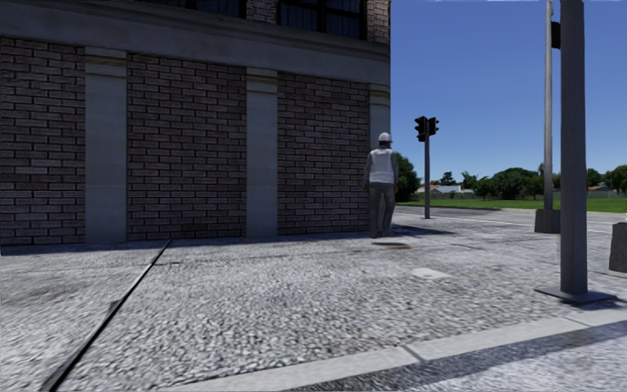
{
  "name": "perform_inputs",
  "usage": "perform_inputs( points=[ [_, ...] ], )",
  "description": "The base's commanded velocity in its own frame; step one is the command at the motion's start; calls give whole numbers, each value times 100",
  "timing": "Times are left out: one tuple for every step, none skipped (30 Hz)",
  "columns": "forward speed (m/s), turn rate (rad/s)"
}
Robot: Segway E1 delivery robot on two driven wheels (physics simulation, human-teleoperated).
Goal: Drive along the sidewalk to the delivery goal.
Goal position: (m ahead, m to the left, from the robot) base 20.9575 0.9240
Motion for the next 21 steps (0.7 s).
perform_inputs(
  points=[
    [84,0],
    [85,0],
    [85,0],
    [86,0],
    [86,0],
    [90,0],
    [90,0],
    [92,0],
    [93,0],
    [93,0],
    [94,0],
    [94,0],
    [94,0],
    [95,0],
    [95,0],
    [95,-12],
    [96,-16],
    [100,-17],
    [100,-17],
    [103,-20],
    [105,-25]
  ],
)
